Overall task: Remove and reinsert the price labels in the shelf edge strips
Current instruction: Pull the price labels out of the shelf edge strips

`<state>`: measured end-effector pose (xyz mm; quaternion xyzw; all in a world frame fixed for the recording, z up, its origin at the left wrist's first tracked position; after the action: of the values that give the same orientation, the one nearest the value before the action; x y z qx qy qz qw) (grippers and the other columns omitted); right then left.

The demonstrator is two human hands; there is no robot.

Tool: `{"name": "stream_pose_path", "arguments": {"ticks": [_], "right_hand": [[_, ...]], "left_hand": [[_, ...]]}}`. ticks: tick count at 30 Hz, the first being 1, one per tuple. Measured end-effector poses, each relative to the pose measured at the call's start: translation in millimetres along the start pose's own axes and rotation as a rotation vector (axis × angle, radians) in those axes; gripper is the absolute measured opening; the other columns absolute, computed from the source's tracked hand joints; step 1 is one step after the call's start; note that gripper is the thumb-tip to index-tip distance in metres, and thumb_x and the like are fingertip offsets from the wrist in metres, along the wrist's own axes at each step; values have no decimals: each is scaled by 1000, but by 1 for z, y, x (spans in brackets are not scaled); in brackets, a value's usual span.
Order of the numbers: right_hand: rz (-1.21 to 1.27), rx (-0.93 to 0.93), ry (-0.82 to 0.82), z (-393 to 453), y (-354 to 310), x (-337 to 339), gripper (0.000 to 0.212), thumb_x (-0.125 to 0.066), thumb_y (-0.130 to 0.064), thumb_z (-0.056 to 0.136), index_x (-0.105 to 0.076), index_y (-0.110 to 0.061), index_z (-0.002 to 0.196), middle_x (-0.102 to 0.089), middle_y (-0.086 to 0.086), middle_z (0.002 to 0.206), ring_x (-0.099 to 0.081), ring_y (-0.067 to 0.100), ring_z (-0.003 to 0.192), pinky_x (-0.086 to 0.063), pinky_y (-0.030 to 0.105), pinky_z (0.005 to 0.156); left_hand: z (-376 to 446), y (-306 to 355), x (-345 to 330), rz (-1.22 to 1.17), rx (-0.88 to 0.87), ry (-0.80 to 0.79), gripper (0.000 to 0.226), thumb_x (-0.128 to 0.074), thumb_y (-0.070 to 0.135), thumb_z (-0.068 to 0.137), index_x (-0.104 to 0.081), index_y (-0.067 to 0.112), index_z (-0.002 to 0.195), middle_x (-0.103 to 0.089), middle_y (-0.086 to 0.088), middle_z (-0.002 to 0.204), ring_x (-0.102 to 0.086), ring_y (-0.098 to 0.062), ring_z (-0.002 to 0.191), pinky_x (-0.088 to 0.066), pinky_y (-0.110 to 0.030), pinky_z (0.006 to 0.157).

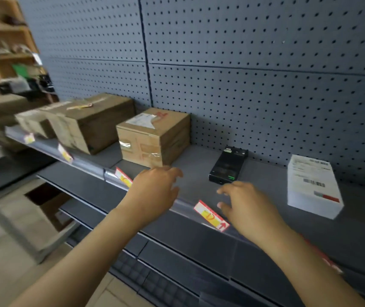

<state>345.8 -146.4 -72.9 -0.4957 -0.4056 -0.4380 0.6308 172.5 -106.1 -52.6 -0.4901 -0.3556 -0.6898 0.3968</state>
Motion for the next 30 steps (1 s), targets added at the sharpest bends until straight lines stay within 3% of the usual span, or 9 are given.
{"name": "stream_pose_path", "arguments": {"ticks": [9, 14, 21, 30], "right_hand": [[52, 145, 86, 97, -119, -17, 23, -55, -33, 91, -62, -24, 111, -62, -4, 112, -54, 19, 103, -48, 31, 78], [111, 213, 49, 144, -176, -33, 21, -55, -28, 90, -67, -20, 105, -66, -1, 105, -61, 21, 95, -53, 35, 79], [106, 338, 75, 235, -237, -51, 23, -55, -32, 91, -64, -24, 111, -64, -3, 112, -56, 19, 104, -48, 33, 80], [97, 393, 116, 343, -305, -71, 21, -58, -33, 89, -65, -25, 107, -64, -4, 105, -58, 16, 95, -48, 30, 72]], "left_hand": [[-3, -136, 40, 73, 134, 24, 31, -51, 29, 92, -53, 28, 122, -62, 7, 115, -58, -17, 105, -45, -29, 83], [0, -202, 55, 88, 216, 42, 25, -51, 29, 91, -57, 27, 115, -63, 3, 111, -61, -20, 99, -51, -34, 83], [36, -289, 73, 100, 308, 103, 24, -51, 28, 91, -58, 27, 113, -63, 7, 108, -61, -19, 98, -48, -31, 79], [89, -397, 82, 66, 357, 145, 29, -54, 29, 91, -56, 29, 119, -63, 9, 110, -60, -16, 98, -52, -35, 83]]}}
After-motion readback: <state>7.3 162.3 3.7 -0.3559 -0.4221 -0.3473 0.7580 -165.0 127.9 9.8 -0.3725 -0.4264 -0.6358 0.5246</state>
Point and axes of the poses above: each hand's wrist, its own z-axis towards the middle knuckle, its own x-axis out of the back of the hand, y = z × x, the point moved 5 cm from there along z, towards the middle knuckle
